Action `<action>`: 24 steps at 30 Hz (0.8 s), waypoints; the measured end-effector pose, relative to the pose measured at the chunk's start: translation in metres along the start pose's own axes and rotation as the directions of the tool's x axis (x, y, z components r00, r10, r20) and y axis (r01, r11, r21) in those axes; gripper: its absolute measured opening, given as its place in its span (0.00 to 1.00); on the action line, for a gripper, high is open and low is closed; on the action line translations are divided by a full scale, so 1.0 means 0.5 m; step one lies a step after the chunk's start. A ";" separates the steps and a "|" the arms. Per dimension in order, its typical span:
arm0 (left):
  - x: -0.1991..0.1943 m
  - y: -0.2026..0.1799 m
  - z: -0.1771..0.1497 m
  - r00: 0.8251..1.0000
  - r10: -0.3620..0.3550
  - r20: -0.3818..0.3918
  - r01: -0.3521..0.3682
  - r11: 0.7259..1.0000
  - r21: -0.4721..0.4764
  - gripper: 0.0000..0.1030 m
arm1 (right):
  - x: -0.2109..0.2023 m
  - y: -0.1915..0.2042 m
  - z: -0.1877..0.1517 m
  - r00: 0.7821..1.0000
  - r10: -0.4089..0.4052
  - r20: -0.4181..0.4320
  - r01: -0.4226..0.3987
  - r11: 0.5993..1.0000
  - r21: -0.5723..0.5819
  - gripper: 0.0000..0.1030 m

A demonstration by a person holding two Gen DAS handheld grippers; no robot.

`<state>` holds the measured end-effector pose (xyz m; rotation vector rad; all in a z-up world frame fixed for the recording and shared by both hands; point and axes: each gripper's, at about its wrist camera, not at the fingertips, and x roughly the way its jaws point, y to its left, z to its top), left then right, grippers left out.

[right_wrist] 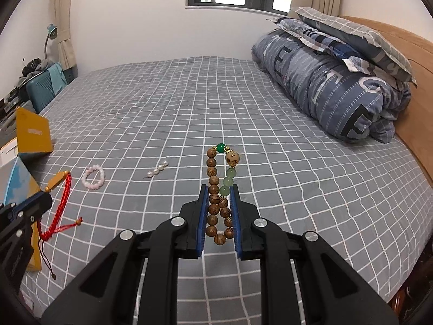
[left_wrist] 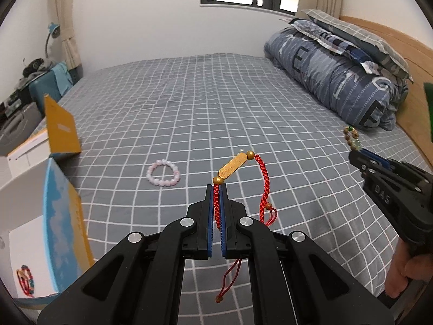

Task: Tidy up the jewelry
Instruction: 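Carry both held bracelets over to the open white box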

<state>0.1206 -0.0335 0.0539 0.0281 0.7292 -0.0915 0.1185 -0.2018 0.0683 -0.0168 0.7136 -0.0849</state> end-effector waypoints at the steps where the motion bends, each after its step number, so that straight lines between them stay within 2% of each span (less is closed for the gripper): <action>1: -0.003 0.005 0.000 1.000 0.006 -0.002 -0.006 1.000 -0.006 0.03 | -0.006 0.004 -0.002 1.000 0.002 0.001 -0.002 1.000 -0.001 0.15; 10: -0.046 0.039 0.000 1.000 0.025 0.007 -0.024 0.999 -0.029 0.03 | -0.039 0.032 -0.004 1.000 0.010 0.004 -0.010 1.000 -0.011 0.15; 15: -0.075 0.073 0.002 0.999 0.049 0.015 -0.048 0.997 -0.052 0.03 | -0.064 0.067 0.010 0.999 0.043 0.020 -0.043 0.999 -0.010 0.15; 19: -0.107 0.118 0.003 0.997 0.077 0.028 -0.075 0.994 -0.077 0.03 | -0.086 0.118 0.026 0.996 0.084 0.033 -0.083 0.996 -0.027 0.15; 24: -0.171 0.218 -0.001 0.989 0.141 0.047 -0.133 0.980 -0.146 0.03 | -0.124 0.220 0.040 0.986 0.158 0.054 -0.154 0.985 -0.074 0.15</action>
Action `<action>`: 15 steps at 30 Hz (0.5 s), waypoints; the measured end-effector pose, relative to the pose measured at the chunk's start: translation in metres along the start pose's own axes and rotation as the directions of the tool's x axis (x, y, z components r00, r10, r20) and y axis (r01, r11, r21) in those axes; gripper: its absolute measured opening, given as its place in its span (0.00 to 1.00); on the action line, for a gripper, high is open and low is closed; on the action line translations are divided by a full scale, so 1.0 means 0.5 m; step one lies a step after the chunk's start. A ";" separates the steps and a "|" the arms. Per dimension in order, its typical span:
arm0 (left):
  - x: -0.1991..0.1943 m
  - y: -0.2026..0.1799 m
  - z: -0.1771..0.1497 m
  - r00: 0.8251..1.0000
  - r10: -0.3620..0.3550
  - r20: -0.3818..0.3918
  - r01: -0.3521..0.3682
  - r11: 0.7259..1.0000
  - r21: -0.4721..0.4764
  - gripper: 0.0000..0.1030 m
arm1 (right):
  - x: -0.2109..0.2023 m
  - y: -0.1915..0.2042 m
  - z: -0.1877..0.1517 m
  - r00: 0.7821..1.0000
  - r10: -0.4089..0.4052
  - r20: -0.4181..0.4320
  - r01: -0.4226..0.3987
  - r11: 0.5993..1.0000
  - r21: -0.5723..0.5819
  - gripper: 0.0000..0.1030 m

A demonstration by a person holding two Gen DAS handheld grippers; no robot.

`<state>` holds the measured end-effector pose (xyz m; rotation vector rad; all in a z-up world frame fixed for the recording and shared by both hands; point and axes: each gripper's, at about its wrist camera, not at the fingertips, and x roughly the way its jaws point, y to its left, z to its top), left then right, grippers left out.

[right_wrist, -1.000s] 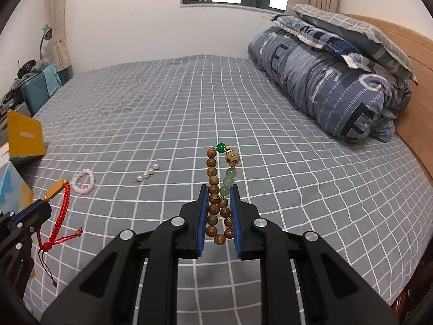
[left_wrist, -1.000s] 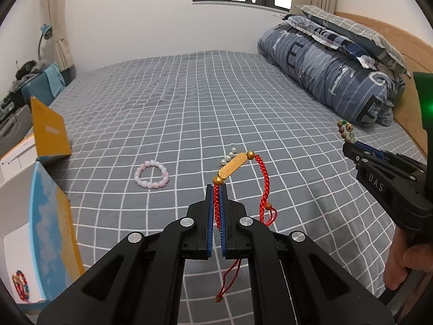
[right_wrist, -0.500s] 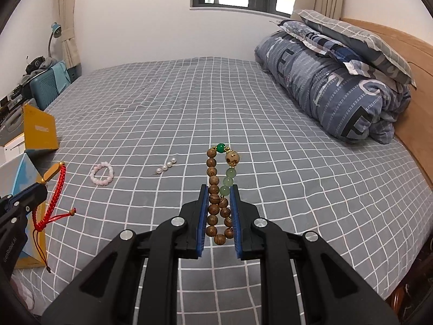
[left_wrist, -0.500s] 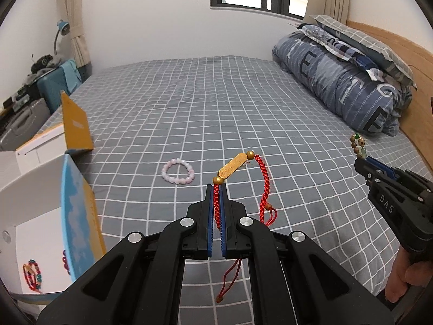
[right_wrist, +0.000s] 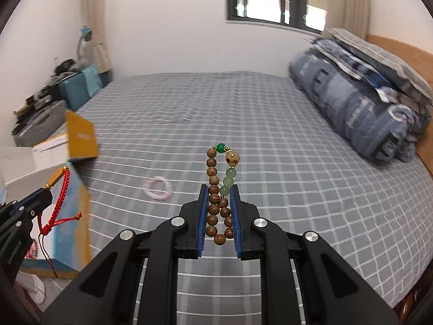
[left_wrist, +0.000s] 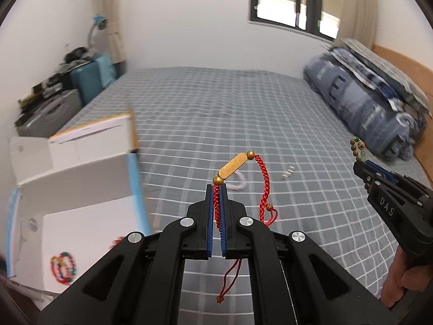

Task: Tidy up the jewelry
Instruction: 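Carry both held bracelets over to the open white box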

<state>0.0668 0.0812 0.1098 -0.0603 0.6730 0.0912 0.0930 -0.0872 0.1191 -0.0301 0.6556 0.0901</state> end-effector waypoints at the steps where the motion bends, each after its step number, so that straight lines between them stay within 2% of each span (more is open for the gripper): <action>1: -0.007 0.017 0.002 1.000 0.009 0.003 -0.009 1.000 -0.012 0.03 | -0.002 0.021 0.003 1.000 0.015 0.003 -0.015 1.000 -0.009 0.15; 10: -0.057 0.223 -0.009 0.990 0.137 -0.016 -0.138 0.982 -0.130 0.03 | -0.013 0.255 0.001 0.988 0.153 0.003 -0.151 0.980 -0.126 0.15; 15: -0.060 0.340 -0.040 0.976 0.208 -0.065 -0.217 0.959 -0.185 0.03 | -0.008 0.392 -0.019 0.972 0.233 -0.024 -0.233 0.954 -0.190 0.15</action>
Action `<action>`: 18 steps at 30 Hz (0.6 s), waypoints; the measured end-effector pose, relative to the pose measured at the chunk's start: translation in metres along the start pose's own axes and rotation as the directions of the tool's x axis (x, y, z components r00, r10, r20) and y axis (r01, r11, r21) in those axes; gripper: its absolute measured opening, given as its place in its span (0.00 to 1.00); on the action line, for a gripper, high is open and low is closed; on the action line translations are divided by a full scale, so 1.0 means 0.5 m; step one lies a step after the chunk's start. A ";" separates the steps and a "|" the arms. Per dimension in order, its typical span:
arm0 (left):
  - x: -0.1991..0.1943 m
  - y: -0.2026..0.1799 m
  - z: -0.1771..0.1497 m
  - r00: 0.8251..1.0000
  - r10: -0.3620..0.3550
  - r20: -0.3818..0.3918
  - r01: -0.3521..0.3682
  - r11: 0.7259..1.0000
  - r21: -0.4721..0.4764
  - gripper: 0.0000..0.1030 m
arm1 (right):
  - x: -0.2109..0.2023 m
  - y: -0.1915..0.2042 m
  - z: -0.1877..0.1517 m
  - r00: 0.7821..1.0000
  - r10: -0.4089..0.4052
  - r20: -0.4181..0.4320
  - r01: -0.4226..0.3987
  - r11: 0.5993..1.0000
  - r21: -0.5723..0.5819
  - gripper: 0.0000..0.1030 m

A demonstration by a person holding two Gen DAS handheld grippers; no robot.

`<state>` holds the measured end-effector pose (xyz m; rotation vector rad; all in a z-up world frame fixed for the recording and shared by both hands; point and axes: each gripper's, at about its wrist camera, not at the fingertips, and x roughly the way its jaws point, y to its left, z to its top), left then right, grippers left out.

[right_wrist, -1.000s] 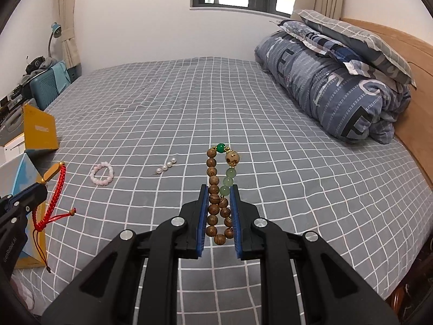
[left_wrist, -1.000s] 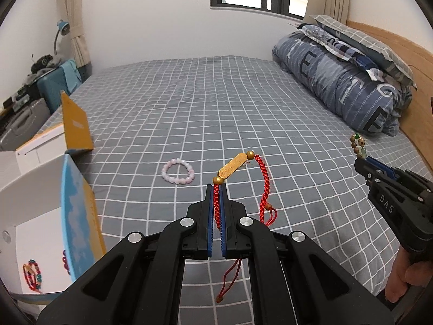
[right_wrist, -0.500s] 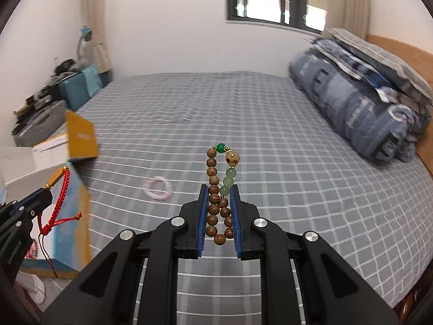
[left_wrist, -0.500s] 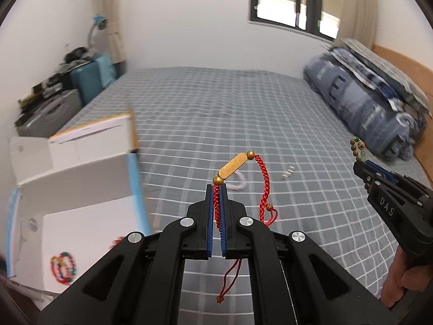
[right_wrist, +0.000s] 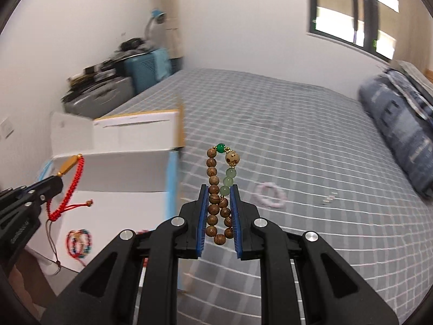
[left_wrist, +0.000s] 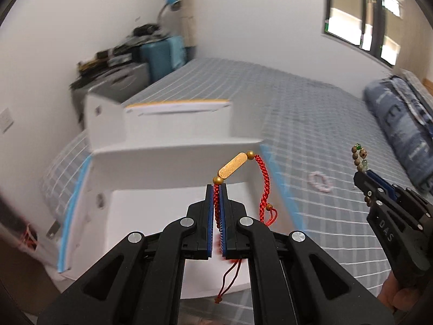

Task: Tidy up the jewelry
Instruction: 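Carry both held bracelets over to the open white box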

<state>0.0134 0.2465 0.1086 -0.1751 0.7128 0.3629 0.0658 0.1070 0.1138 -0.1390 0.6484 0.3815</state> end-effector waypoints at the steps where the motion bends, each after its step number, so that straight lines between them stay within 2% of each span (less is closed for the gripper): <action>1: 0.007 0.025 -0.004 1.000 0.015 -0.010 -0.016 1.000 -0.016 0.03 | 0.006 0.024 0.001 1.000 0.013 -0.003 -0.013 1.000 -0.012 0.15; 5: 0.040 0.103 -0.023 0.997 0.059 -0.060 -0.062 0.997 -0.055 0.03 | 0.040 0.120 -0.003 0.997 0.070 -0.035 -0.072 0.996 -0.058 0.15; 10: 0.082 0.168 -0.043 0.988 0.094 -0.118 -0.104 0.991 -0.078 0.03 | 0.087 0.201 -0.024 0.989 0.110 -0.095 -0.119 0.988 -0.099 0.15; 18: 0.151 0.205 -0.062 0.971 0.096 -0.218 -0.116 0.990 -0.082 0.03 | 0.180 0.217 -0.049 0.961 0.132 -0.242 -0.148 0.988 -0.052 0.15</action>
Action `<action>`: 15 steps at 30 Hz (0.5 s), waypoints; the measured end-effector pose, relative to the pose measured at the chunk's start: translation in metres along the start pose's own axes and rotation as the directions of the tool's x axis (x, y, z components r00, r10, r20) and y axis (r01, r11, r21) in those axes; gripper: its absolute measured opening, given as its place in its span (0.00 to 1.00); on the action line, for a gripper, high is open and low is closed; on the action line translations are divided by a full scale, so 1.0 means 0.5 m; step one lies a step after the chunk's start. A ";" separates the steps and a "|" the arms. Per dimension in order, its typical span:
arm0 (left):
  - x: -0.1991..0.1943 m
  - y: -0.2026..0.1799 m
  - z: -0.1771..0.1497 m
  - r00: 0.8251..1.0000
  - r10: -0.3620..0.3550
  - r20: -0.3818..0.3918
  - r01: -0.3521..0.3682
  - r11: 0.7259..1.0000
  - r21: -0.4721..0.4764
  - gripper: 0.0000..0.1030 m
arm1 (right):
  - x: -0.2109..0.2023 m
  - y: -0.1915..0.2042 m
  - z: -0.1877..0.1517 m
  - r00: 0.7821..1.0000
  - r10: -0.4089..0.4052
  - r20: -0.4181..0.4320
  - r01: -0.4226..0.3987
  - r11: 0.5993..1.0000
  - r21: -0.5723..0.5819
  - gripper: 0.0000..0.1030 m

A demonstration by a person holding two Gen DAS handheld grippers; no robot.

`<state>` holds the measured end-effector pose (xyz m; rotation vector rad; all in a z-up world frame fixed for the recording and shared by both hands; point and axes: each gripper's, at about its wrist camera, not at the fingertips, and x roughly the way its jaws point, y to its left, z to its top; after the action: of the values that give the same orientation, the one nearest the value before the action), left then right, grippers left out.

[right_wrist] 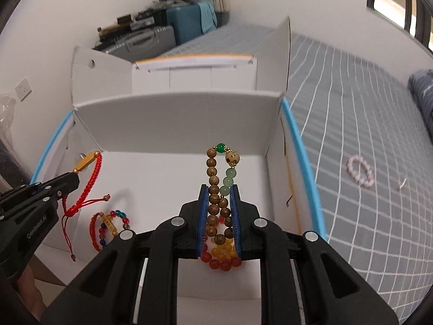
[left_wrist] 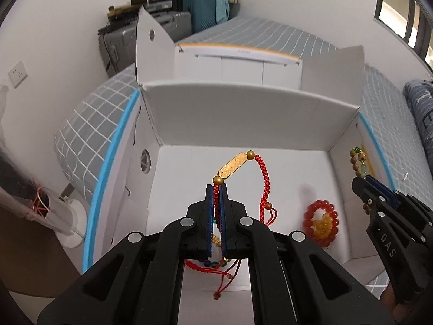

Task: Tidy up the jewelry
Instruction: 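Carry both held bracelets over to the open white box, then open both tools to drop the bracelets into the white box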

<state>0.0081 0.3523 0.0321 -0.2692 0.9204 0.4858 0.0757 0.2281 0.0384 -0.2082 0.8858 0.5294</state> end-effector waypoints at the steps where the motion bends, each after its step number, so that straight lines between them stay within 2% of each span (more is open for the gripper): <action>1: 0.008 0.002 0.001 1.000 0.003 -0.010 -0.003 1.000 0.001 0.03 | 0.007 0.000 0.000 1.000 -0.001 -0.012 0.001 1.000 0.005 0.15; 5: 0.030 -0.004 -0.003 0.999 -0.006 -0.048 0.006 1.000 0.009 0.03 | 0.019 -0.008 -0.006 0.999 -0.002 -0.043 0.003 1.000 0.018 0.15; 15: 0.034 -0.016 -0.006 0.998 0.007 -0.057 -0.005 1.000 0.031 0.08 | 0.033 0.005 0.002 0.999 -0.001 -0.054 0.001 1.000 -0.001 0.17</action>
<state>0.0188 0.3491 0.0165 -0.2535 0.9839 0.4706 0.0837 0.2366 0.0261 -0.2249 0.9383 0.5250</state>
